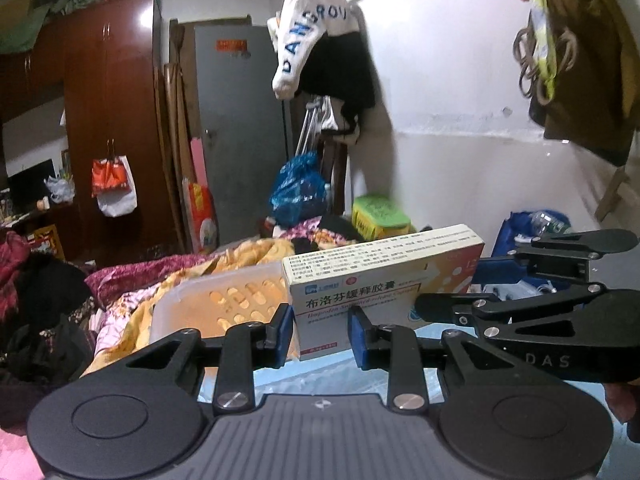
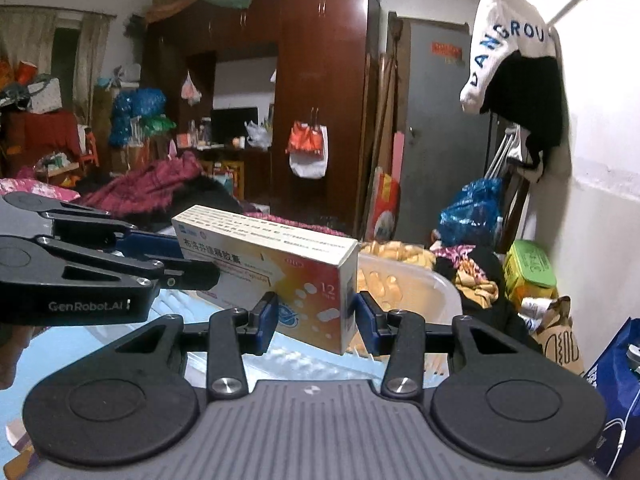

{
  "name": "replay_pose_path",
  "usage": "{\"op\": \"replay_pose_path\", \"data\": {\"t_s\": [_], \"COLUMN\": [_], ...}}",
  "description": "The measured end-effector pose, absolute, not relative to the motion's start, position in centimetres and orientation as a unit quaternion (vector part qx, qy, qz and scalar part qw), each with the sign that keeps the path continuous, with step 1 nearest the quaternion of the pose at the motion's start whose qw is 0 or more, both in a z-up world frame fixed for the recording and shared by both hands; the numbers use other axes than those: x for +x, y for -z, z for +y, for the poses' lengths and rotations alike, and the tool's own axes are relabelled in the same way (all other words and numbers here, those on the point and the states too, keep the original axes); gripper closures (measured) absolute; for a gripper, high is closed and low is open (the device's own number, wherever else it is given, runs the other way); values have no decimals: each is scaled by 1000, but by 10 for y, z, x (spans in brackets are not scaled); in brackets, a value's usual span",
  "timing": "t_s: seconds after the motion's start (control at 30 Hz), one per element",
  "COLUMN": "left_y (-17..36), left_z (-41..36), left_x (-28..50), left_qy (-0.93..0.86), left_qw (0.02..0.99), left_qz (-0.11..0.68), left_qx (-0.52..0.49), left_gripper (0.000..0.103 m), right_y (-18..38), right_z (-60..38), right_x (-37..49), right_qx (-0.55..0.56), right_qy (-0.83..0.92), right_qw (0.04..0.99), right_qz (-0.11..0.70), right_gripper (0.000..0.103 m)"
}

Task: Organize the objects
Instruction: 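Carry the medicine box with both tools over the white basket and open them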

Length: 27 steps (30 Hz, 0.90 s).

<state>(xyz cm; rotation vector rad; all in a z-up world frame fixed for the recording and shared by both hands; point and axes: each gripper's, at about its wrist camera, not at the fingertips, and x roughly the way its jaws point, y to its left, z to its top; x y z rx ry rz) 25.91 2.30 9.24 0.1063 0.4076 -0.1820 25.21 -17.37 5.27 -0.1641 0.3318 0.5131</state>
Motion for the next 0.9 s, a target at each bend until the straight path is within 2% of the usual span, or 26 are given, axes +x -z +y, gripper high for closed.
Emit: {"op": "replay_pose_path", "data": {"t_s": [0.27, 0.33, 0.4, 0.43, 0.47, 0.5, 0.53, 0.73, 0.9], "left_y": [-80, -79, -81, -82, -84, -86, -89, -89, -59], "left_z": [29, 31, 35, 38, 41, 44, 44, 52, 47], "left_x": [279, 277, 272, 268, 262, 254, 248, 164, 94], "left_qy": [84, 83, 88, 81, 75, 70, 70, 94, 103], "left_qw": [965, 966, 969, 972, 975, 978, 979, 986, 989], "left_qz": [247, 243, 230, 221, 210, 198, 189, 134, 105], "left_qx": [43, 37, 21, 20, 18, 14, 11, 14, 33], "left_gripper": [68, 65, 44, 39, 30, 28, 28, 23, 23], "right_y": [-51, -53, -56, -60, -62, -66, -69, -78, -52], "right_z": [-166, -166, -169, -171, -174, -176, -180, -213, -244], "right_x": [266, 267, 265, 264, 256, 251, 246, 188, 127], "right_qx": [-99, -100, -95, -93, -94, -95, -95, -71, -27], "right_qy": [-240, -241, -245, -241, -229, -222, -216, -225, -260], "right_qw": [945, 944, 946, 948, 954, 958, 962, 966, 961], "right_qz": [199, 201, 192, 185, 170, 155, 139, 104, 89], "right_gripper": [57, 53, 42, 27, 21, 6, 0, 0, 0]}}
